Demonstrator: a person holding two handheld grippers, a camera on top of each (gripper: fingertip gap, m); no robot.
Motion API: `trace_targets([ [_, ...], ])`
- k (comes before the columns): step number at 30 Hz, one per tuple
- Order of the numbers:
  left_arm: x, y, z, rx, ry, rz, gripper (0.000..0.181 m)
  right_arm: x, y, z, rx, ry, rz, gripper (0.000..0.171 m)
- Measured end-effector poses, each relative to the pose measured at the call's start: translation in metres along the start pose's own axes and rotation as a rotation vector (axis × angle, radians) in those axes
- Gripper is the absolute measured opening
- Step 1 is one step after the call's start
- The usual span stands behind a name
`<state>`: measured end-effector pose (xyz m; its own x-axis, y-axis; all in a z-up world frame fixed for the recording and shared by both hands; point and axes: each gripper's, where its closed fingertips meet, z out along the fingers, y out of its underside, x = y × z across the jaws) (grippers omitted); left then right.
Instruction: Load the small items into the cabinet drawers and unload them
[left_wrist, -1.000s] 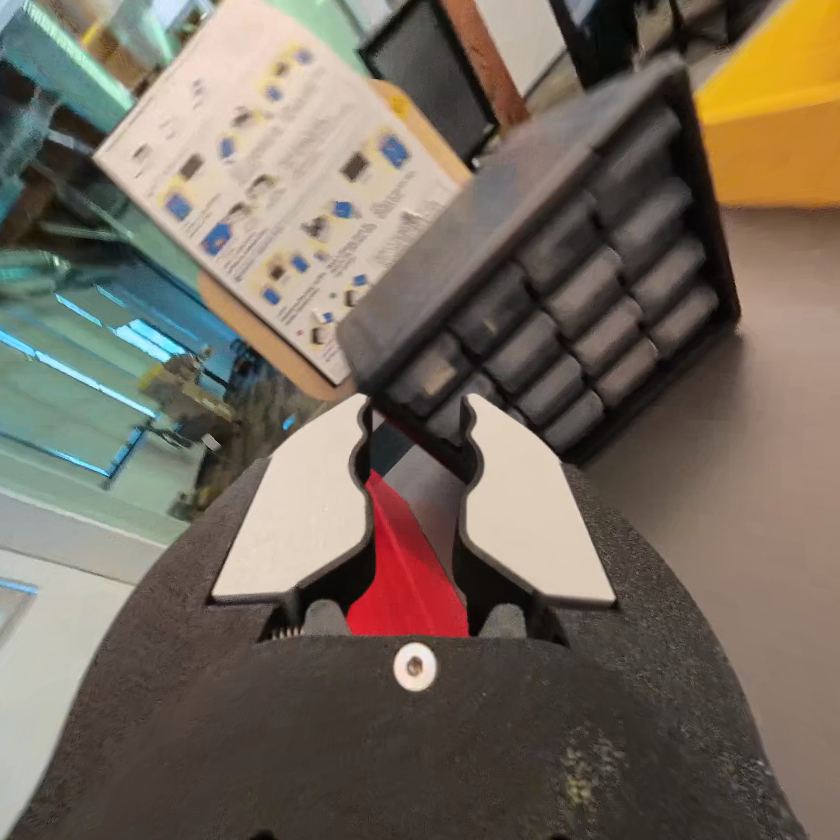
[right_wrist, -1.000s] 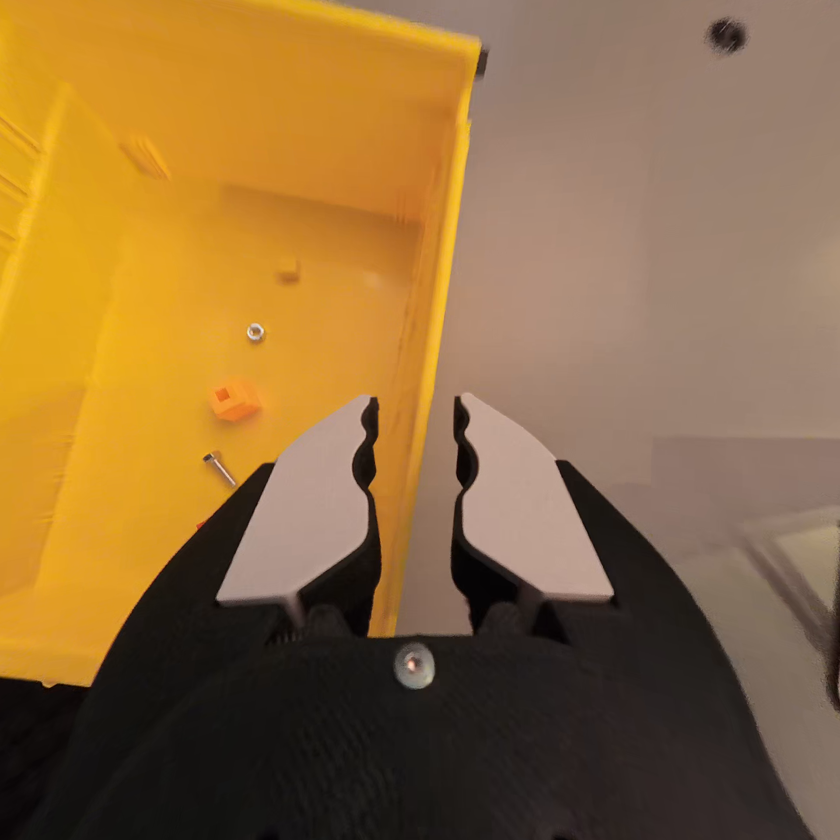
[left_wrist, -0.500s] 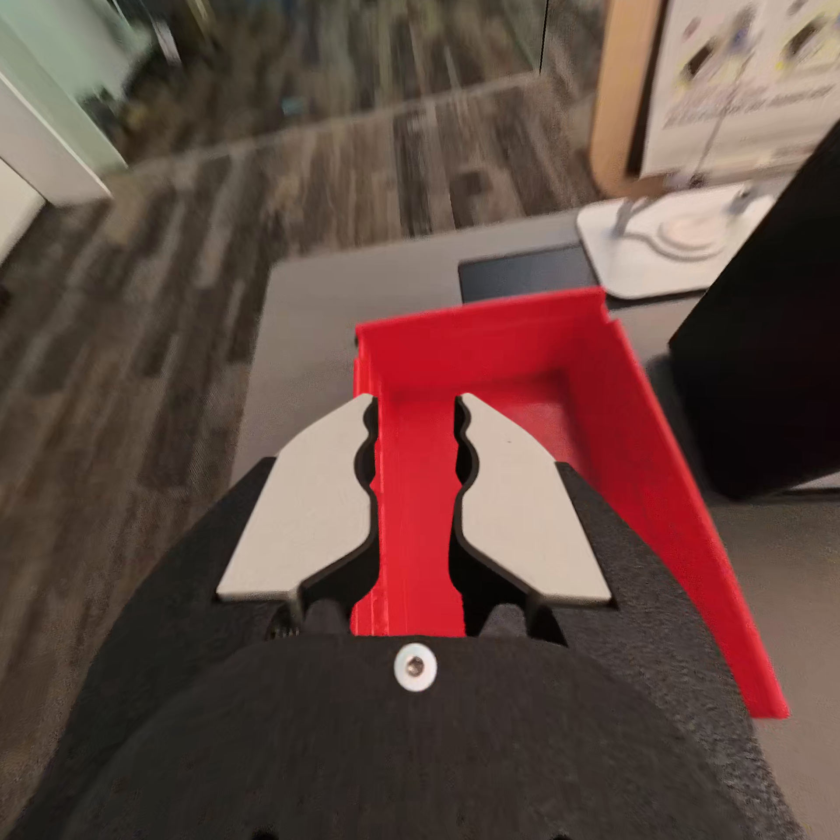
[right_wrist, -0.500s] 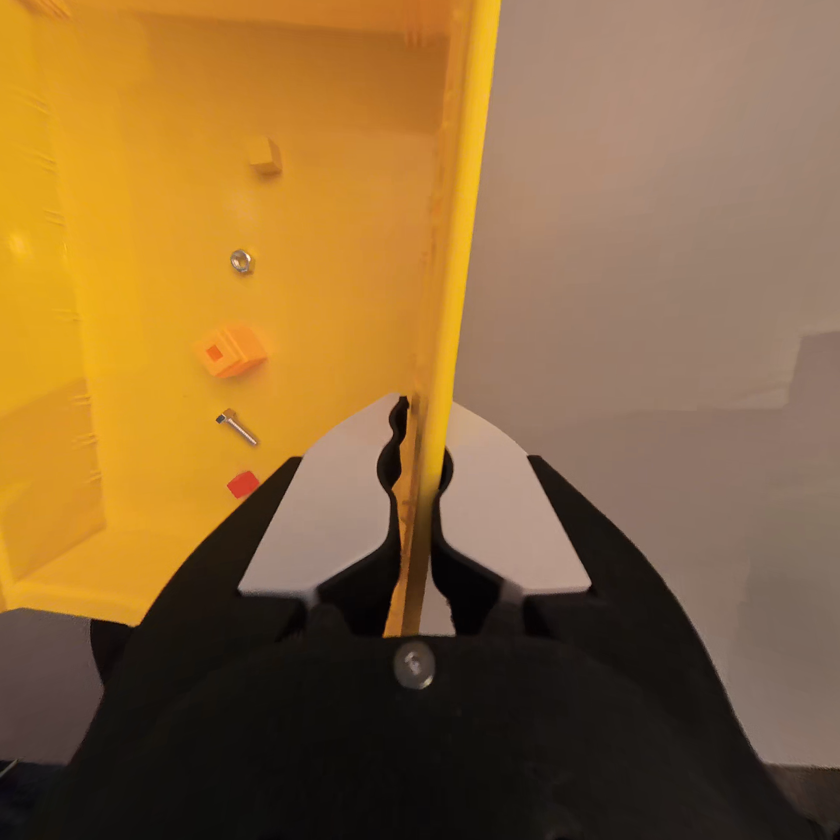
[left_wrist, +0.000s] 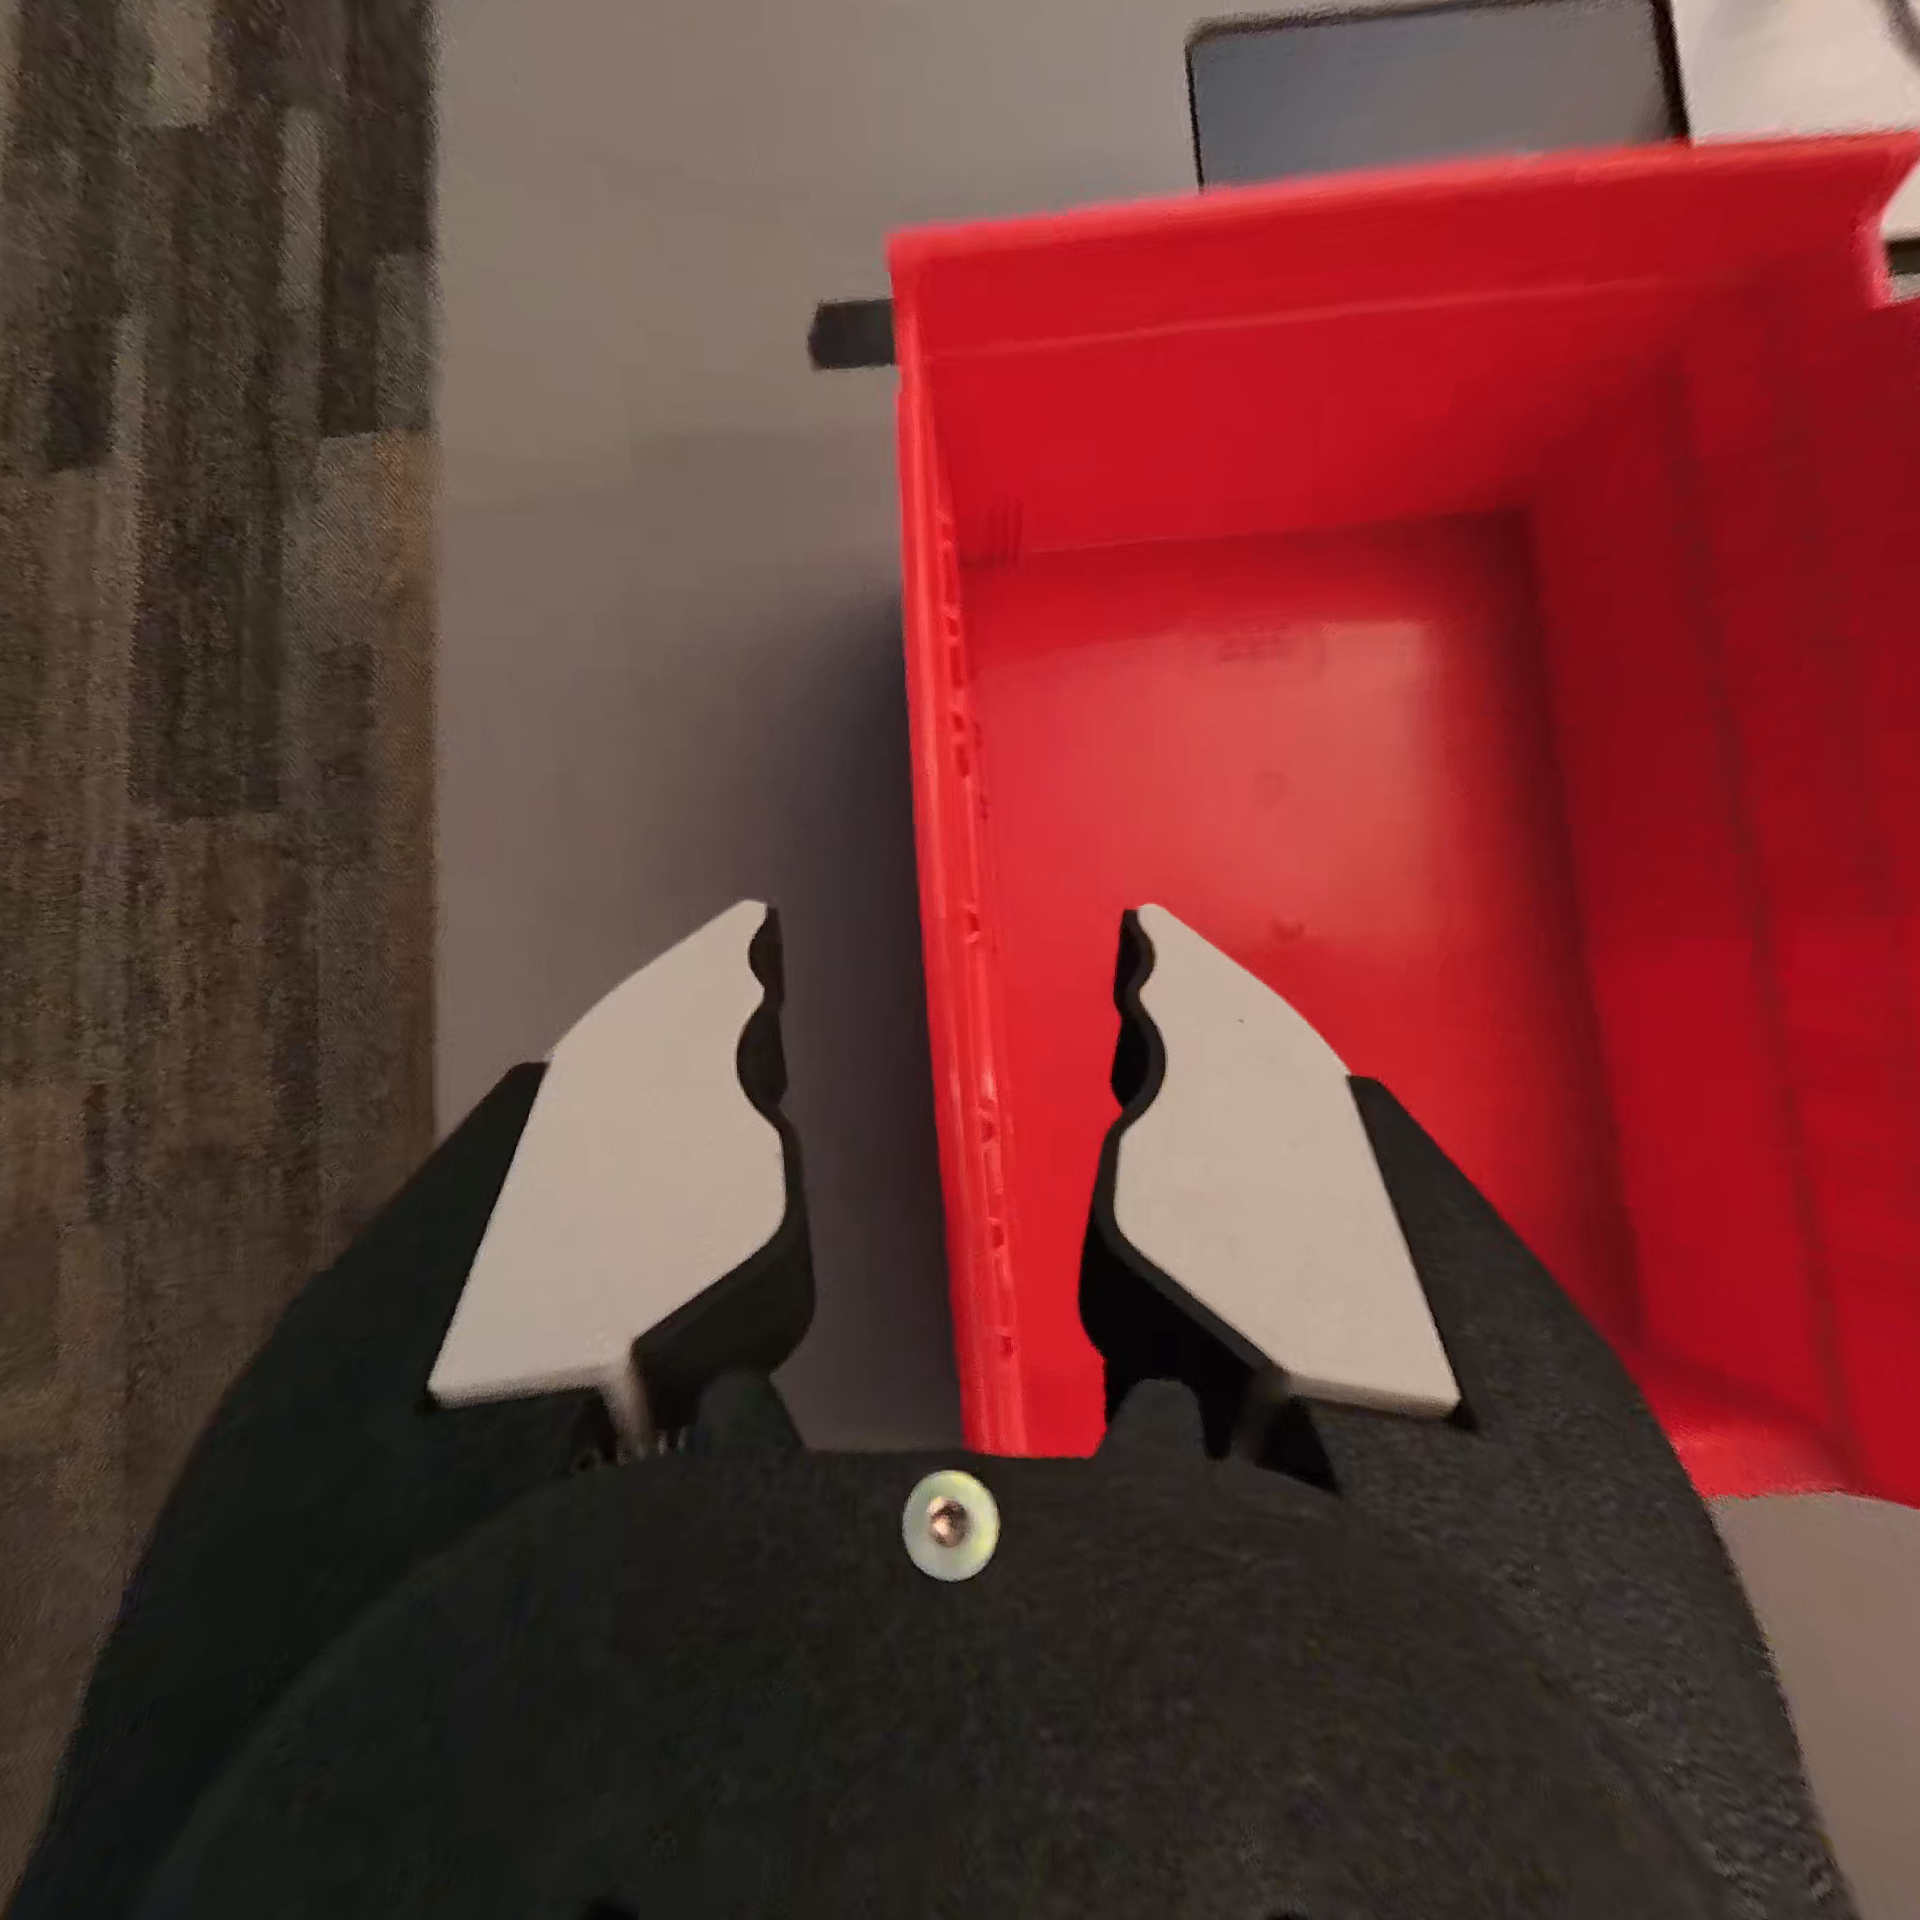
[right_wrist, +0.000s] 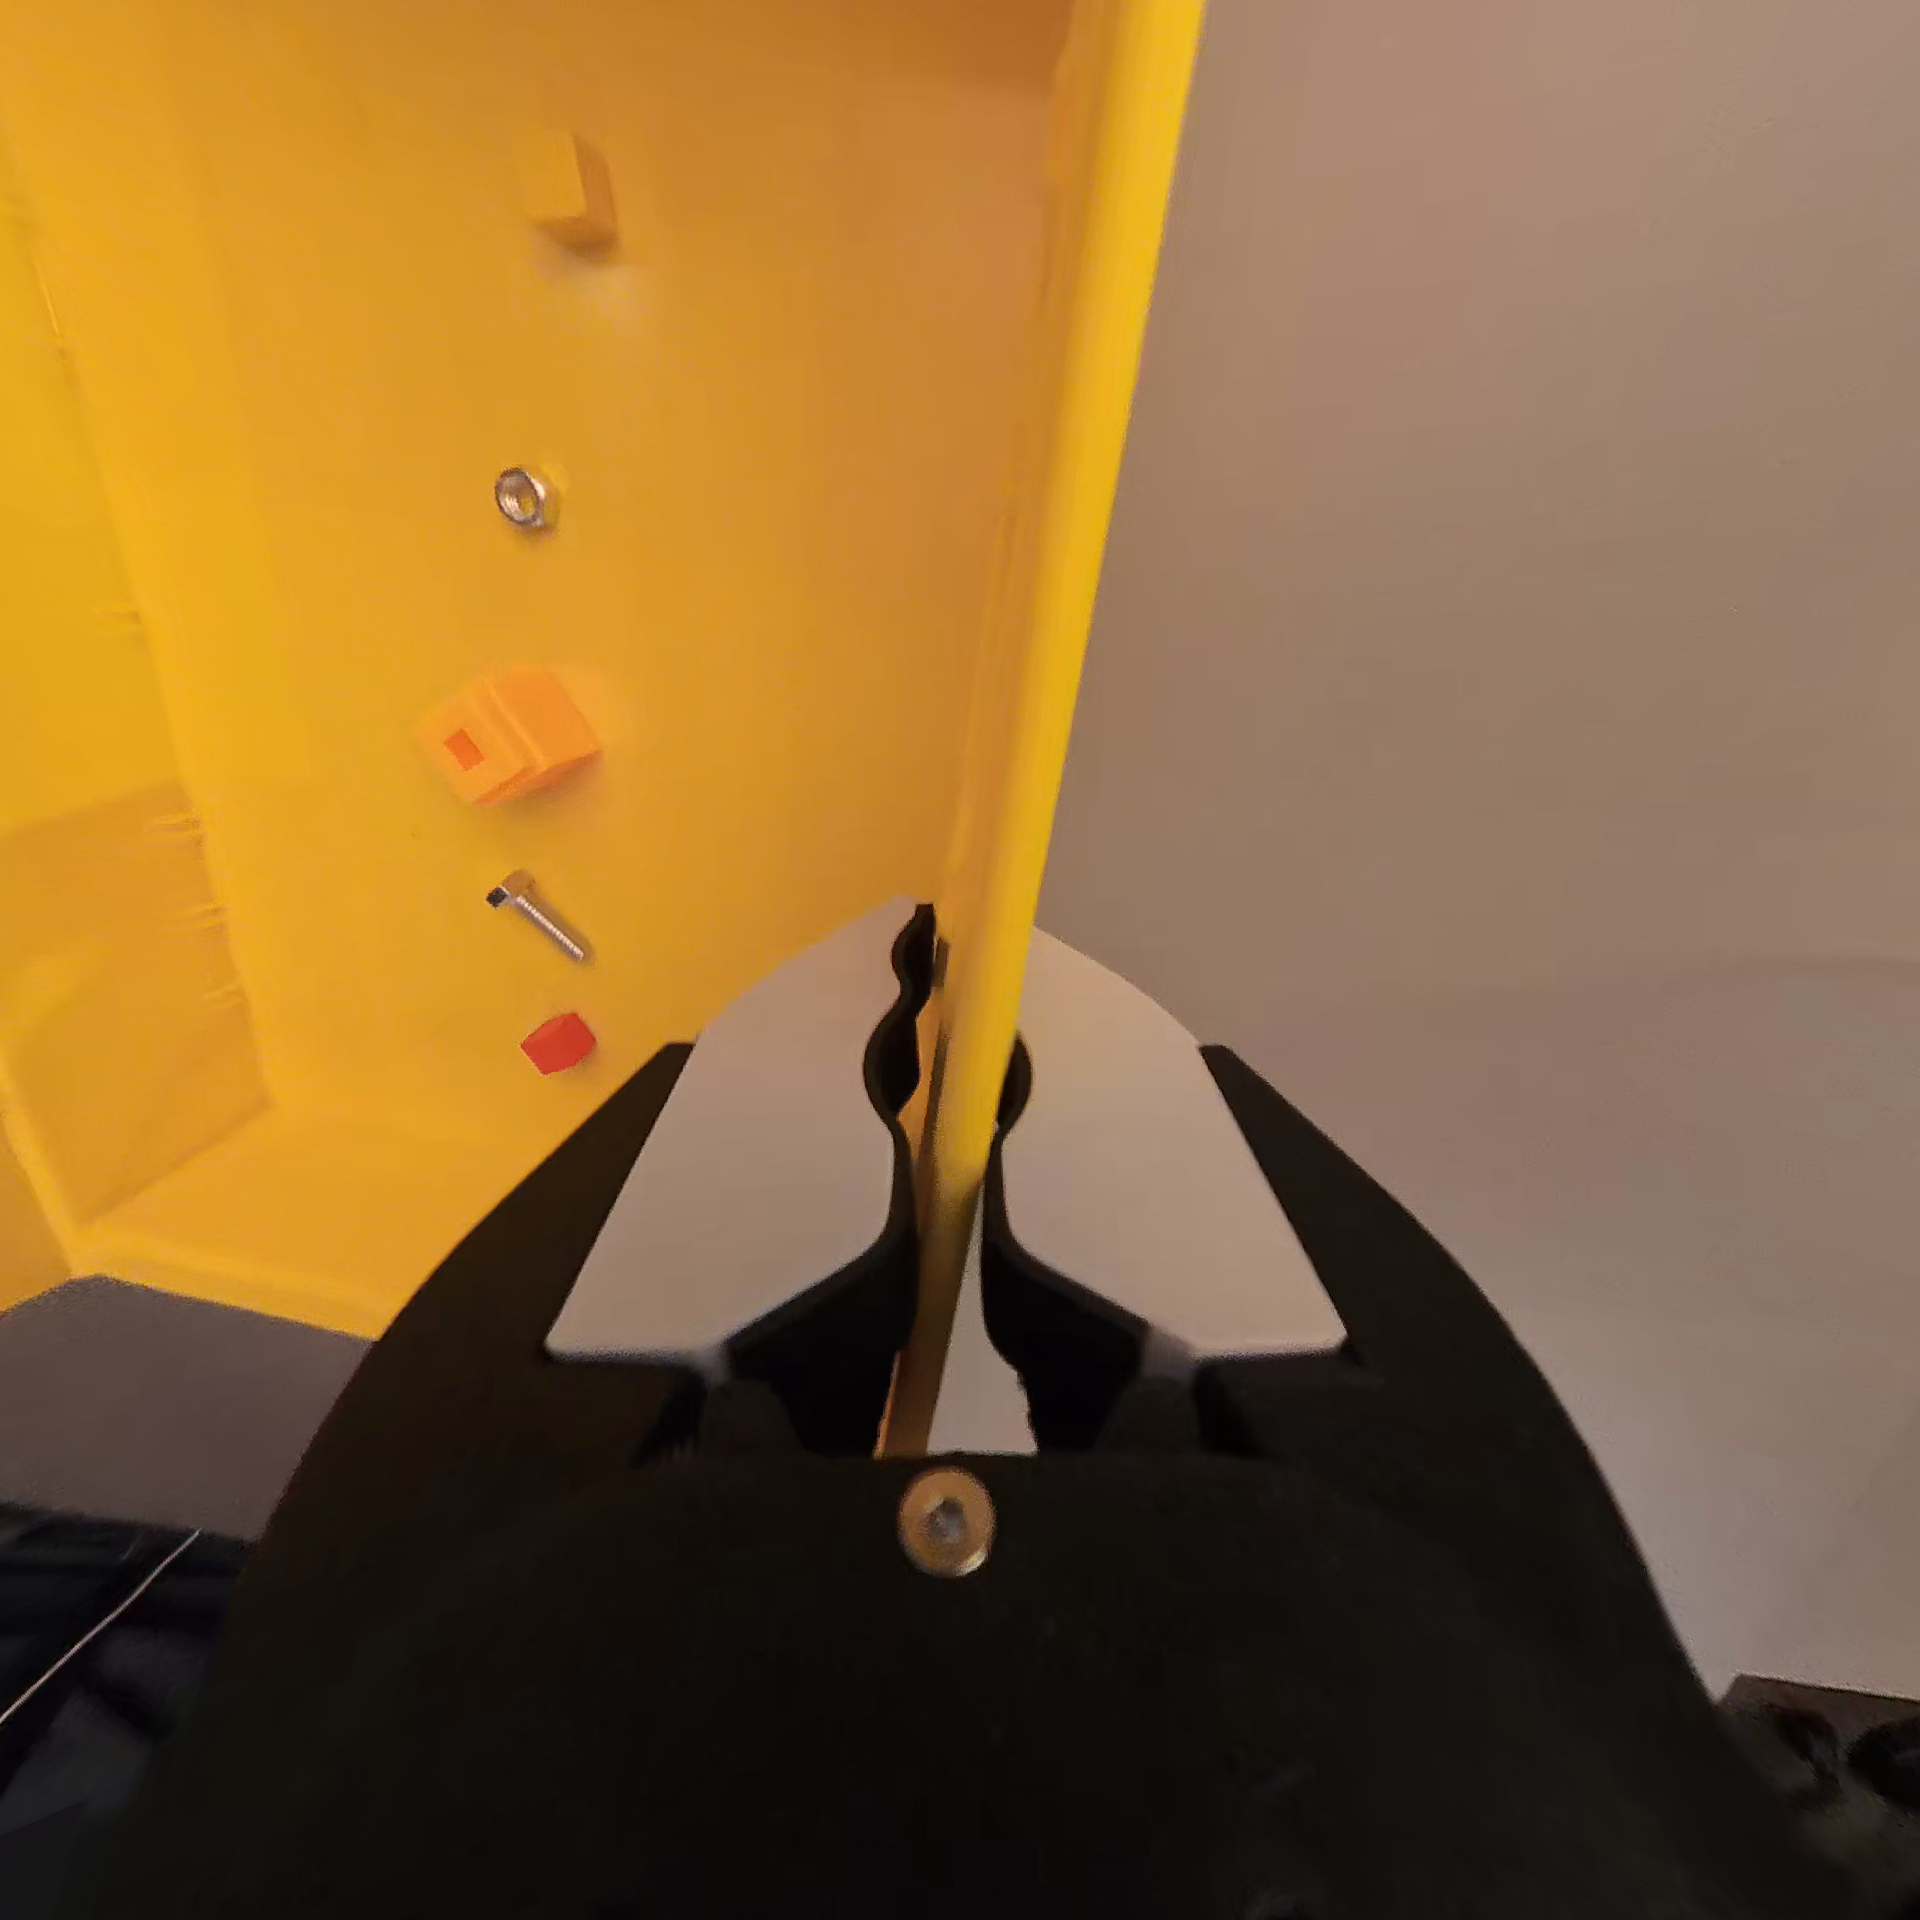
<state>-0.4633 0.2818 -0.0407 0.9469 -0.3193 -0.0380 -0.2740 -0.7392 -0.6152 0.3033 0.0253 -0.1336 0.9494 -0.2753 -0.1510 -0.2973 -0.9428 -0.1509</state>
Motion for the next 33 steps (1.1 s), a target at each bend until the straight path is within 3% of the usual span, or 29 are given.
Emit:
trace_targets([
  [3,0.01,0.017,0.015,-0.111,0.06,0.019,0.056,-0.003,0.006,0.007,-0.053,0.015,-0.002,0.006],
  [7,-0.001,0.032,0.027,-0.223,-0.019,0.035,0.04,-0.01,0.01,0.007,-0.057,0.003,0.038,0.005],
  [10,0.004,0.046,0.033,-0.307,0.001,0.044,0.037,-0.012,0.012,0.007,-0.056,0.012,0.043,0.004],
  [16,0.005,0.06,0.042,-0.379,0.01,0.018,0.017,-0.014,0.014,0.007,-0.057,-0.004,0.057,0.005],
  [28,0.015,0.046,0.04,-0.344,0.06,0.024,0.005,-0.016,0.018,0.007,-0.076,-0.049,0.004,0.005],
  [33,0.028,0.024,0.026,-0.235,0.15,-0.021,0.004,-0.015,0.028,0.003,-0.064,-0.055,0.011,0.005],
])
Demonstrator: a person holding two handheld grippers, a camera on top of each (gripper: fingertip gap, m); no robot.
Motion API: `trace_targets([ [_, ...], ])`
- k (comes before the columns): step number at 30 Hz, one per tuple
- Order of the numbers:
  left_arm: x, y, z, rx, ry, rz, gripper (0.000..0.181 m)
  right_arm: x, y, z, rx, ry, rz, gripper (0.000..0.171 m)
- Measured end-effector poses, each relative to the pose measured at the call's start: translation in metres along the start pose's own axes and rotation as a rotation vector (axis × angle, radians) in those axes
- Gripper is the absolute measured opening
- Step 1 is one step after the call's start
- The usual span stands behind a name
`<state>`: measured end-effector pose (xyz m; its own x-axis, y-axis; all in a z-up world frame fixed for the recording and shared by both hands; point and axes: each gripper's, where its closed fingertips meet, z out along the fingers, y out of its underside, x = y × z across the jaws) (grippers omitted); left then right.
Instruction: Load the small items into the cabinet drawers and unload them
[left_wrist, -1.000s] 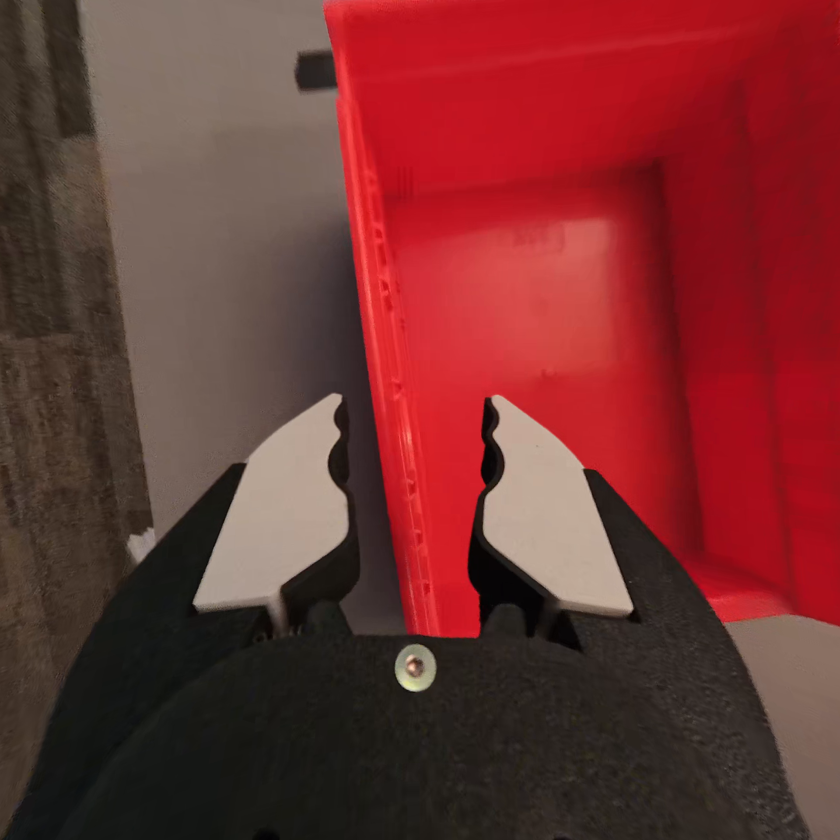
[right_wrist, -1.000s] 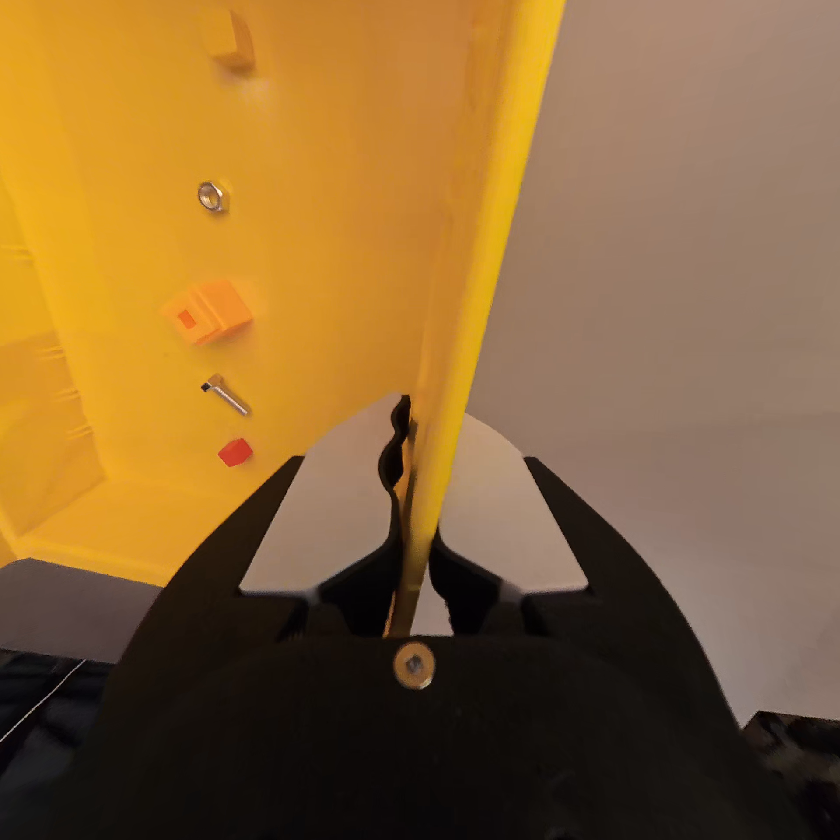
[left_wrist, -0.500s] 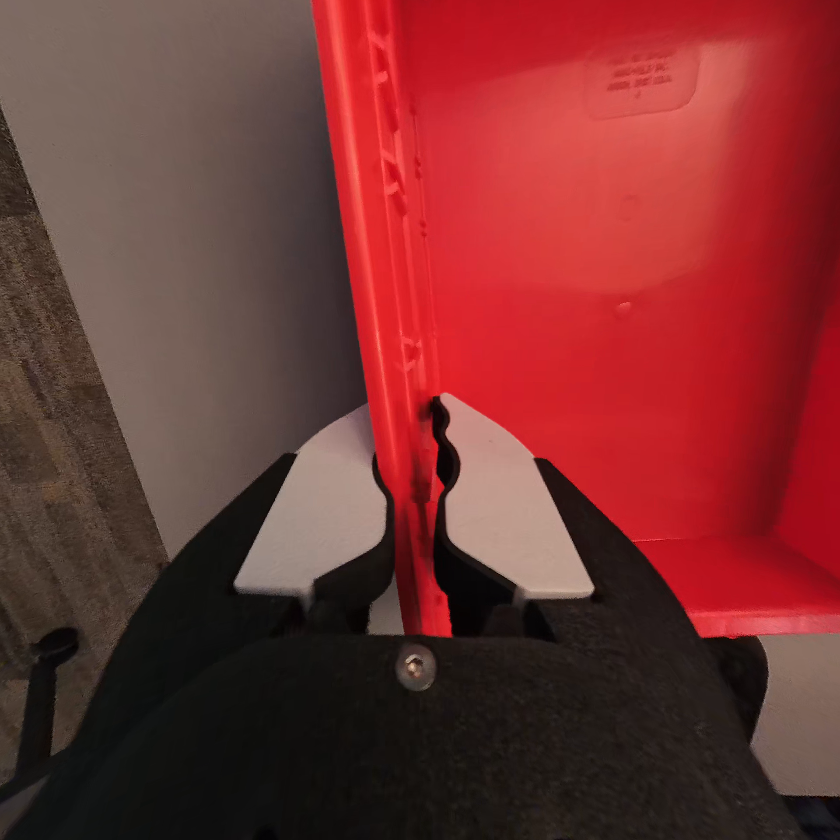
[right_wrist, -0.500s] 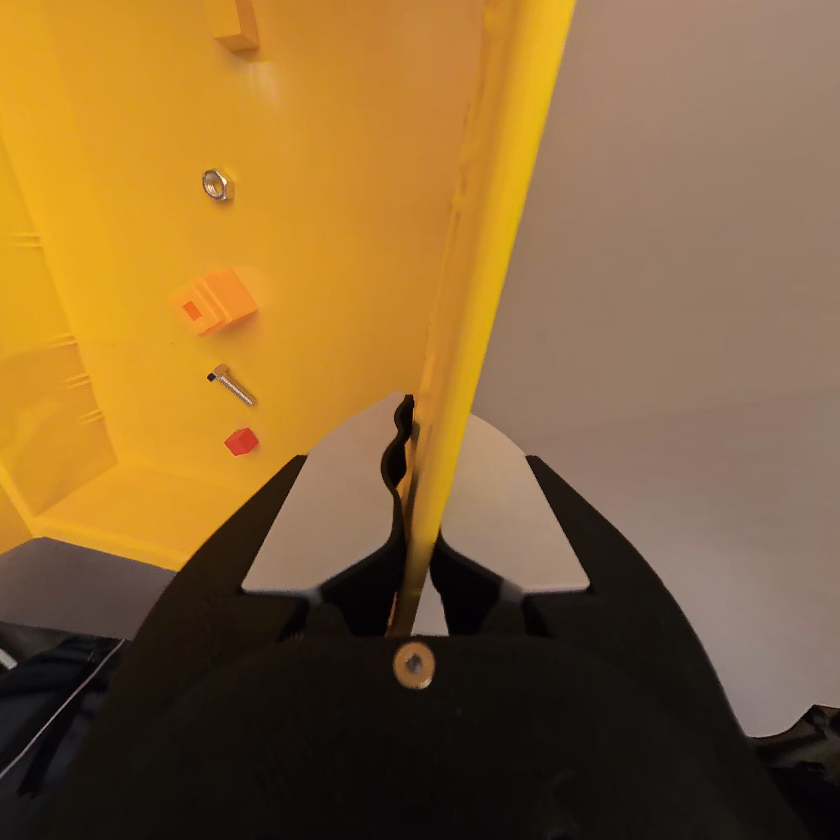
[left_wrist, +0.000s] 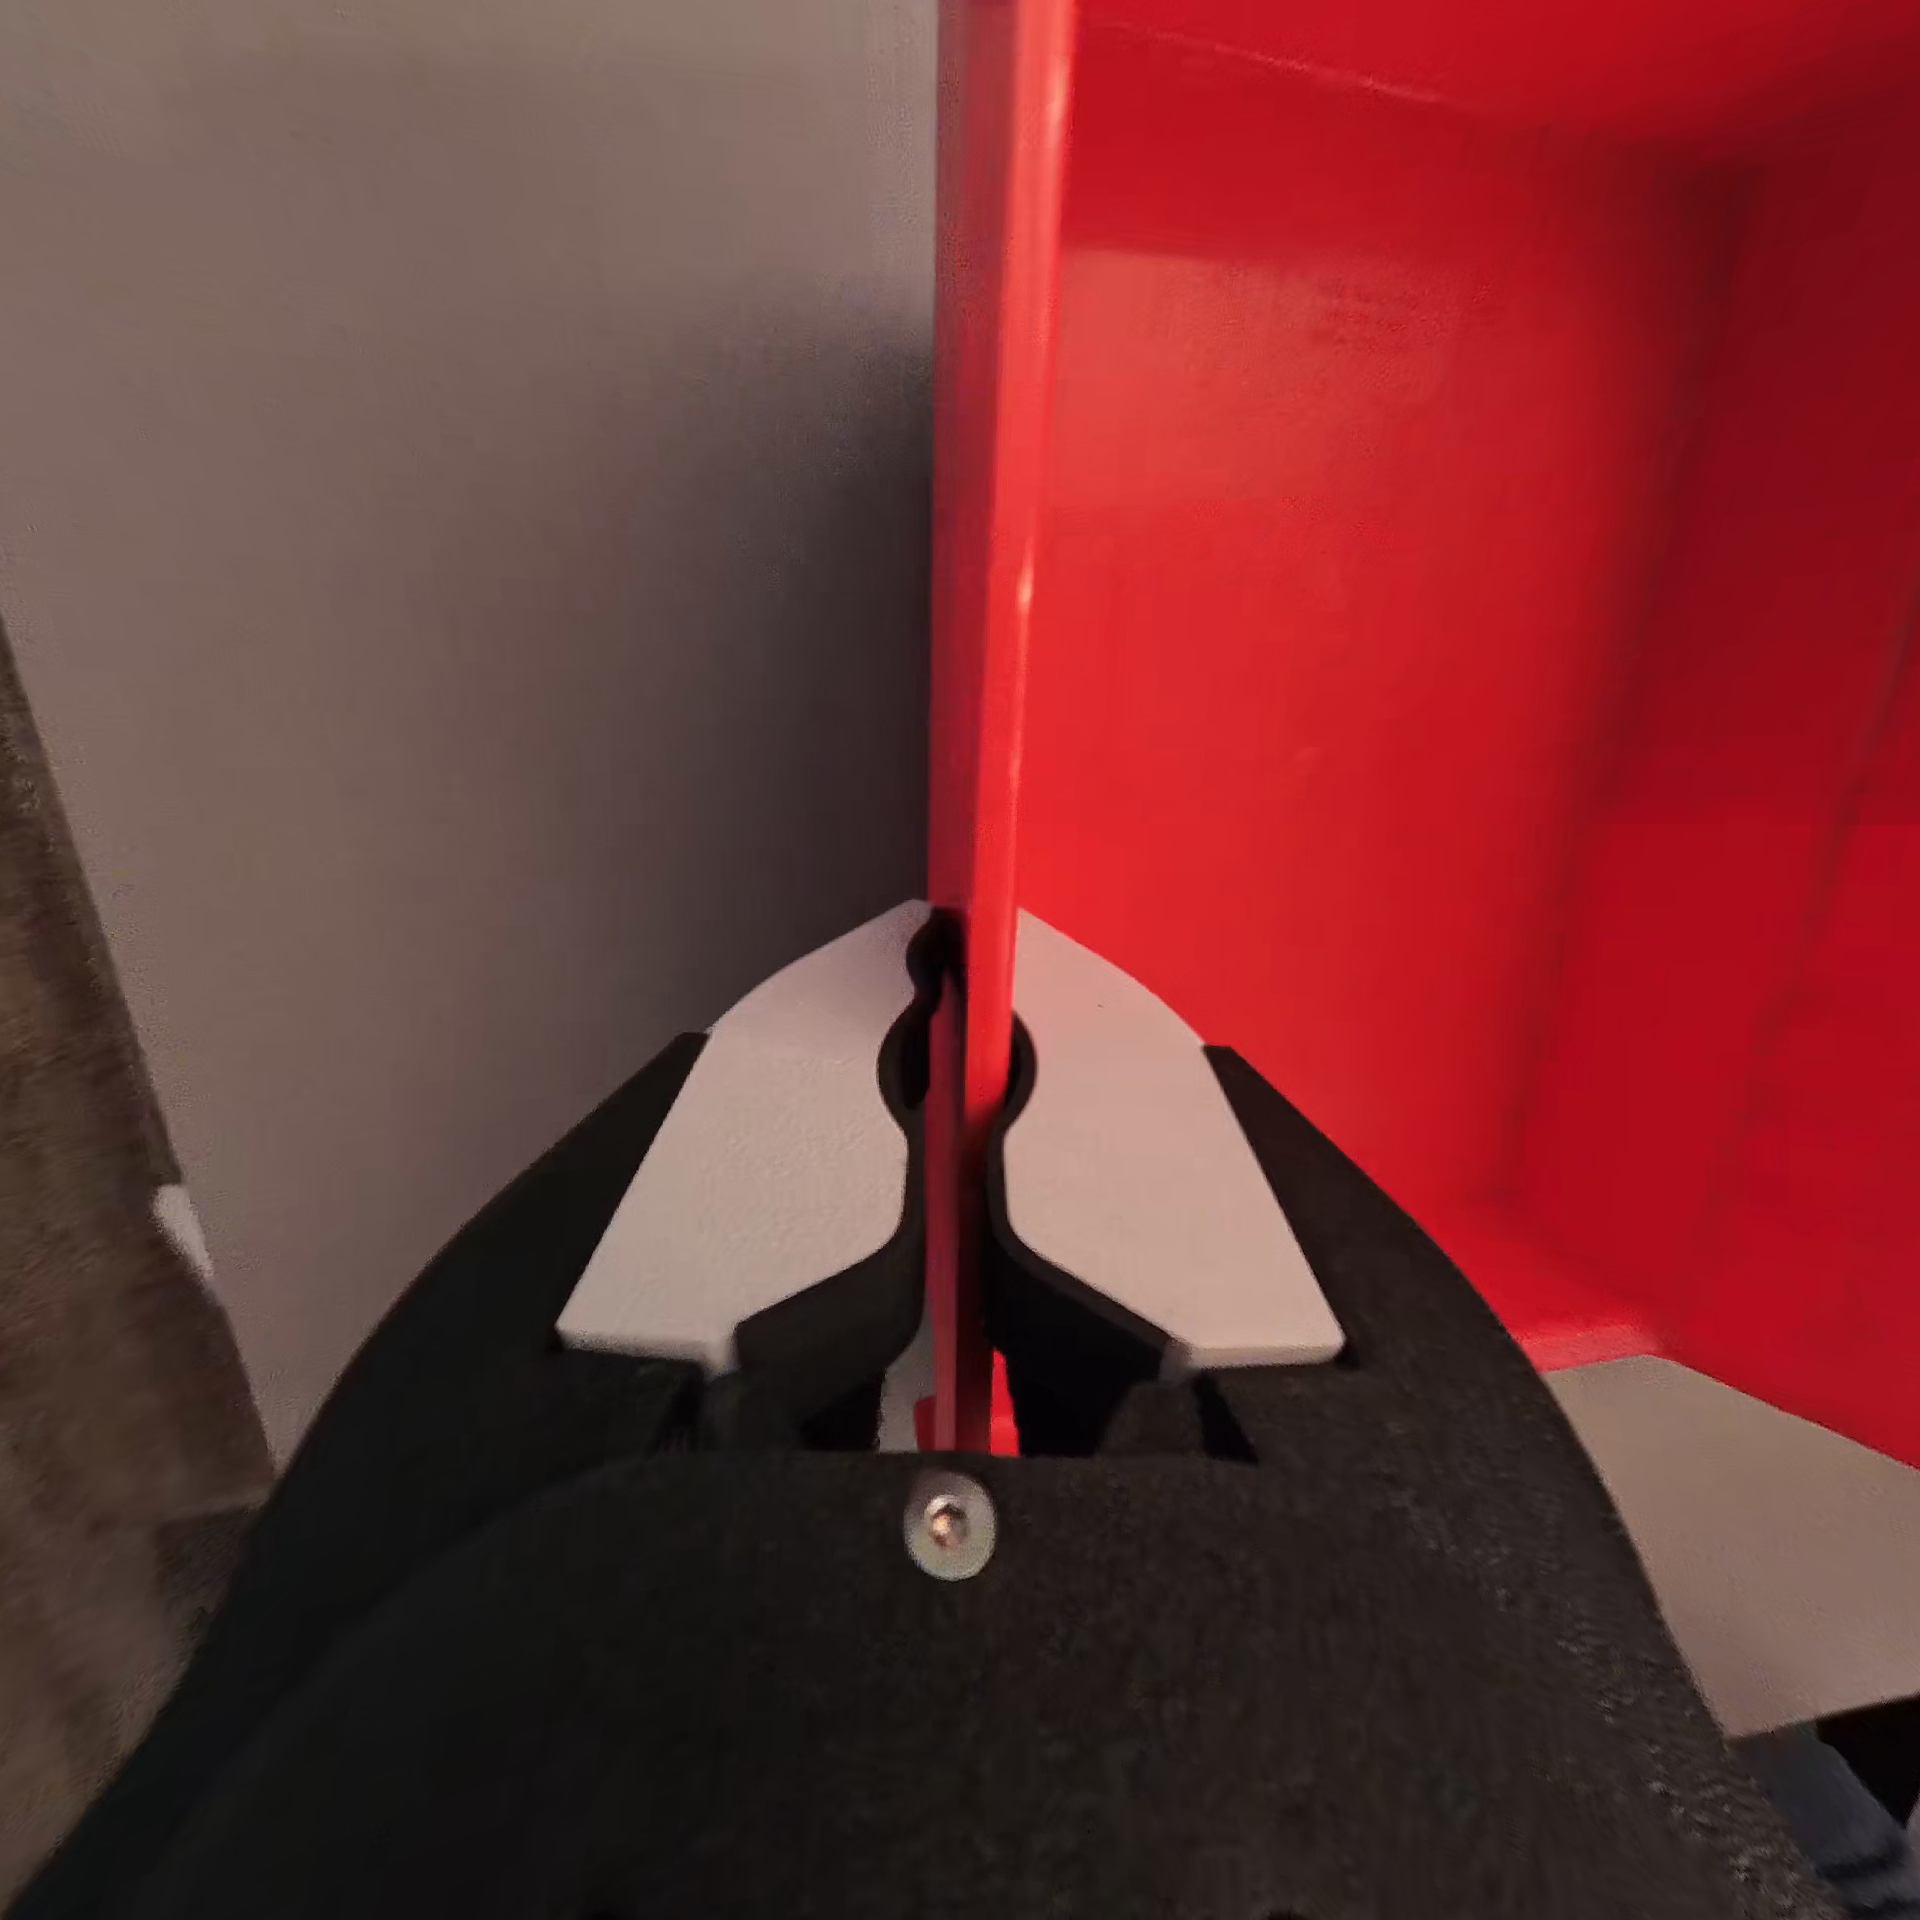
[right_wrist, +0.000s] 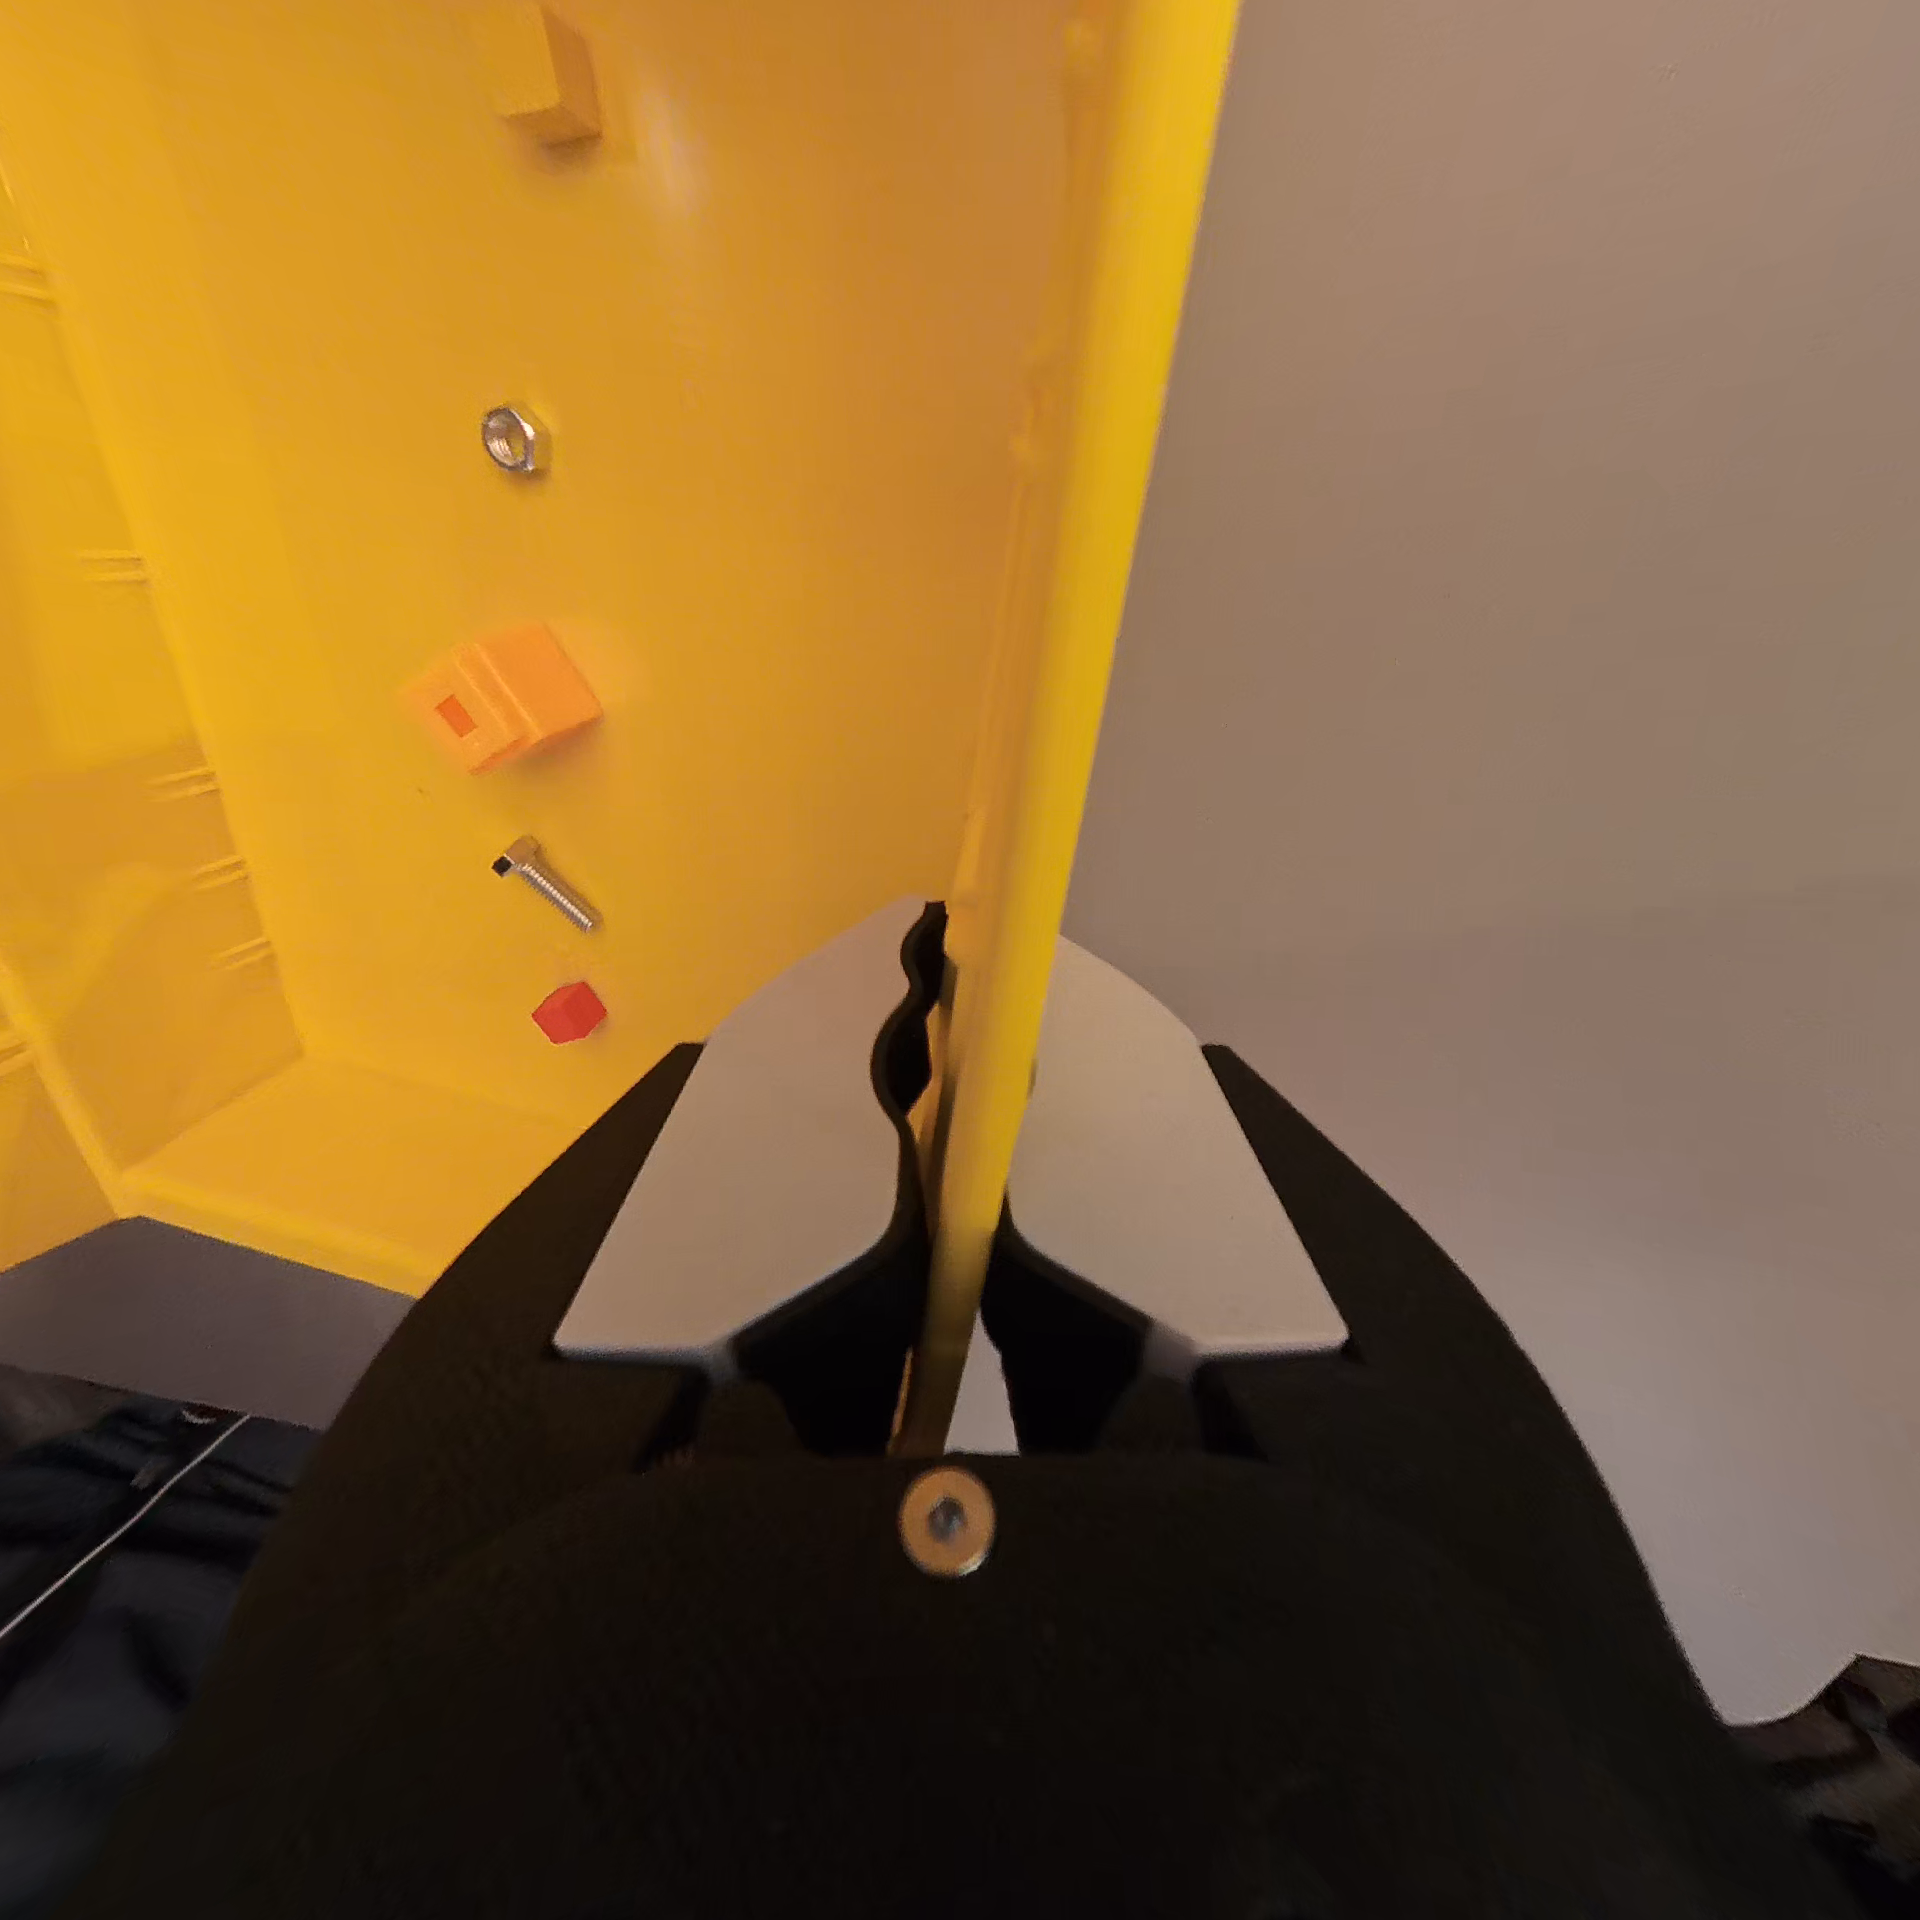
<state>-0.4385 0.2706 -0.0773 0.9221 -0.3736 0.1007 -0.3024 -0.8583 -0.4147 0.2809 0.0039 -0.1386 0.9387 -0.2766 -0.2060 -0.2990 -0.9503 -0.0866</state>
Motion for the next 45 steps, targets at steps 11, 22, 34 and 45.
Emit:
trace_targets([
  [11,-0.005,-0.001,-0.026,0.076,0.007,0.037,0.004,-0.014,0.032,-0.057,0.033,-0.054,0.007,0.005],
  [22,-0.078,0.022,-0.044,0.207,0.063,-0.209,0.007,-0.083,0.13,-0.061,-0.161,-0.026,-0.205,0.005],
  [34,-0.118,0.058,-0.09,0.191,-0.028,-0.167,0.008,-0.234,0.156,-0.02,-0.19,-0.101,-0.506,0.005],
  [45,-0.189,0.146,-0.179,-0.001,-0.001,-0.105,0.007,-0.469,0.109,0.039,-0.122,-0.271,-0.722,0.004],
])
